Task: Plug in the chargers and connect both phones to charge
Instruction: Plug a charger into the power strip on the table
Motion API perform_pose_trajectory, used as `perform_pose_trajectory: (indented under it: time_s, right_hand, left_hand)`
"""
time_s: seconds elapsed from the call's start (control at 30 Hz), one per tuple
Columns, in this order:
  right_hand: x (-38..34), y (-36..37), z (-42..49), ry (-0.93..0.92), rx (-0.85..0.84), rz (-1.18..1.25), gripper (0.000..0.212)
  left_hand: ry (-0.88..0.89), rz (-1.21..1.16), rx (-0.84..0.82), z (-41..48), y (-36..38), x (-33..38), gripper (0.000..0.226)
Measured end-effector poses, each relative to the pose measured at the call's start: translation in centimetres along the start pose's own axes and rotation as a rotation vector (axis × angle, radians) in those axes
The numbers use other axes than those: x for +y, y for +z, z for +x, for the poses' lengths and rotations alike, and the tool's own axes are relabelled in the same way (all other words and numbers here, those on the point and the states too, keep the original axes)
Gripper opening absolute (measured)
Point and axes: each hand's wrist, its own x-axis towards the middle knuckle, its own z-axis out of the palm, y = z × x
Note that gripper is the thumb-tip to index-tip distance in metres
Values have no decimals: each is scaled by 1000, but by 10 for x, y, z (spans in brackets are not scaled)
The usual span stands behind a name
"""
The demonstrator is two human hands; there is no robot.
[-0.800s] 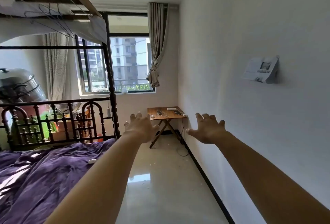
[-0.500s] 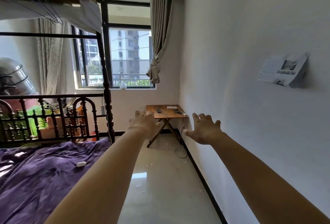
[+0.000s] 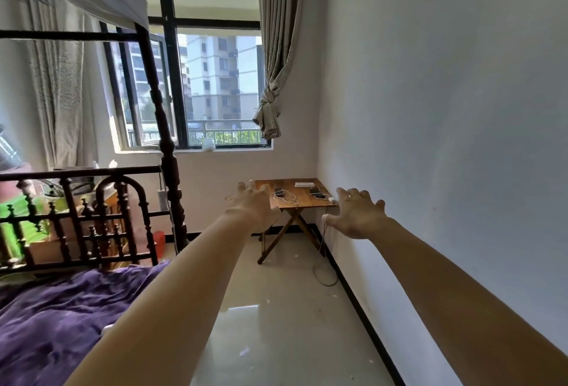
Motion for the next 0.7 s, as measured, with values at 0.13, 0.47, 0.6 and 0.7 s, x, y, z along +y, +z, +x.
perform_pose_trajectory:
  time_s: [0.13, 0.47, 0.6, 0.7]
  right_hand:
    - [-1, 16, 88, 24, 2, 4, 76]
    - [39, 80, 301, 64, -20, 3, 75]
    - [60, 98, 389, 50, -51, -14, 75]
    - [74, 108, 455, 38, -56, 3, 74]
  left_hand:
    - [6, -10, 2, 95, 14, -18, 63]
    - [64, -46, -34, 315, 98, 4, 62]
    - [44, -73, -56, 404, 127, 18, 59]
    - [28, -94, -62, 469, 146, 23, 59]
